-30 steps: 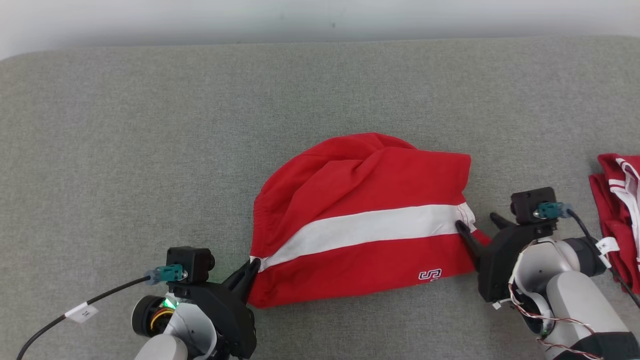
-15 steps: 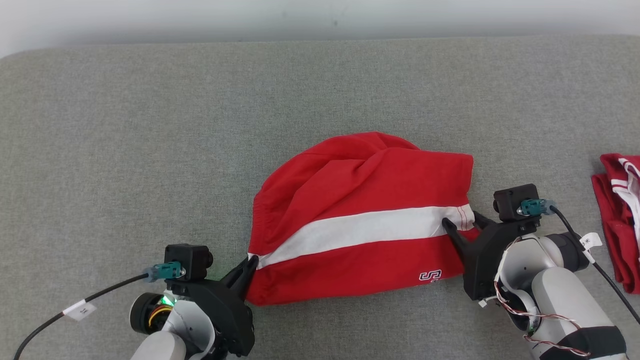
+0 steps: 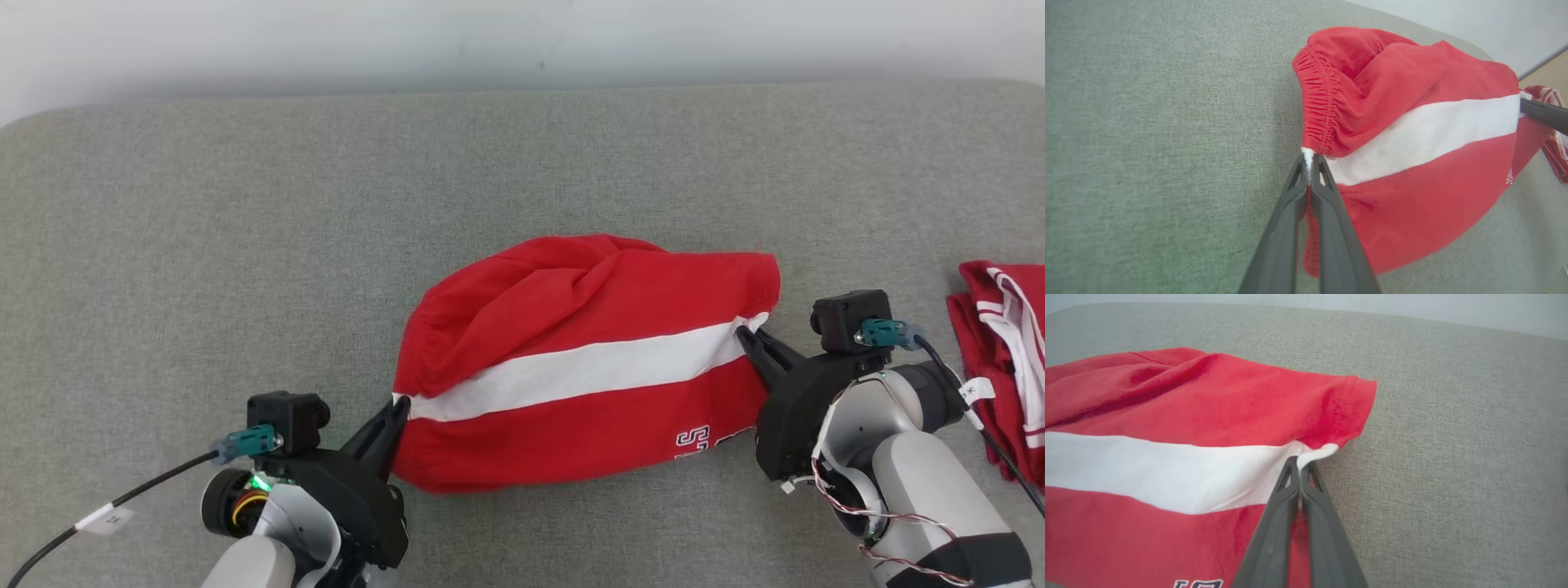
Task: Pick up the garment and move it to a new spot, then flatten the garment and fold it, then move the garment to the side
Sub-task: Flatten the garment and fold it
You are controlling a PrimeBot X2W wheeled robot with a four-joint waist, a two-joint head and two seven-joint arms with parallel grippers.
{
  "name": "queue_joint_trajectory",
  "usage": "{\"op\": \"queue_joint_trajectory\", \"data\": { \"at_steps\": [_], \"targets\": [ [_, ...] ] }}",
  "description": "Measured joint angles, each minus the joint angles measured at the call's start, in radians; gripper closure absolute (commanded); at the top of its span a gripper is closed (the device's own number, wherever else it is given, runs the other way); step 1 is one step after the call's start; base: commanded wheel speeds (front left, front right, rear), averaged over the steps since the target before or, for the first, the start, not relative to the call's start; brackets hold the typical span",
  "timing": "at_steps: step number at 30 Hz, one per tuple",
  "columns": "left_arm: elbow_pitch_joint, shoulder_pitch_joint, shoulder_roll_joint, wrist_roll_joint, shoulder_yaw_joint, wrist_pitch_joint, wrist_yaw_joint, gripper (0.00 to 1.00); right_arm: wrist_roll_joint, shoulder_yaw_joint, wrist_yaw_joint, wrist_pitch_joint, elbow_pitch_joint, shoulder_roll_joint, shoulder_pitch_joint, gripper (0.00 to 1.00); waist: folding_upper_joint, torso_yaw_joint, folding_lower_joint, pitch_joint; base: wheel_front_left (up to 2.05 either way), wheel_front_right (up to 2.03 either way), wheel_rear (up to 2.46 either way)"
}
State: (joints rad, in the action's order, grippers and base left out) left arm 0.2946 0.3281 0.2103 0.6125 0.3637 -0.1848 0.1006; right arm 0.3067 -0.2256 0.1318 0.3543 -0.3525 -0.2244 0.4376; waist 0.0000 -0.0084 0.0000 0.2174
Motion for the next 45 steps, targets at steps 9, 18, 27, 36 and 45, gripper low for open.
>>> {"op": "queue_joint_trajectory", "data": {
  "at_steps": [9,18,27,36,45],
  "targets": [
    [-0.095,0.021,-0.023,0.014,-0.040,0.155,0.005,1.00,-0.050,0.086,0.000,-0.145,0.138,-0.018,-0.017,1.00,0.0000,-0.018,0.0000,-0.041,0.00,0.00,0.00],
    [-0.177,0.008,-0.066,0.041,-0.053,0.300,0.014,1.00,-0.113,0.197,0.000,-0.234,0.218,0.014,-0.102,1.00,0.0000,-0.020,-0.0001,-0.067,0.00,0.00,0.00],
    [-0.086,-0.117,-0.031,0.010,0.022,0.191,-0.022,1.00,-0.076,0.204,0.000,-0.106,0.142,0.044,-0.225,1.00,0.0000,-0.013,0.0000,-0.051,0.00,0.00,0.00],
    [-0.020,-0.122,-0.021,-0.008,0.032,0.204,-0.031,0.34,-0.070,0.196,0.000,-0.091,0.062,0.083,-0.238,0.00,0.0000,-0.001,-0.0001,-0.042,0.00,0.00,0.00],
    [-0.001,-0.133,-0.020,-0.025,0.017,0.308,-0.048,0.00,-0.120,0.276,0.000,-0.196,0.113,0.091,-0.269,0.00,0.0000,-0.001,0.0000,-0.082,0.00,0.00,0.00]
  ]
}}
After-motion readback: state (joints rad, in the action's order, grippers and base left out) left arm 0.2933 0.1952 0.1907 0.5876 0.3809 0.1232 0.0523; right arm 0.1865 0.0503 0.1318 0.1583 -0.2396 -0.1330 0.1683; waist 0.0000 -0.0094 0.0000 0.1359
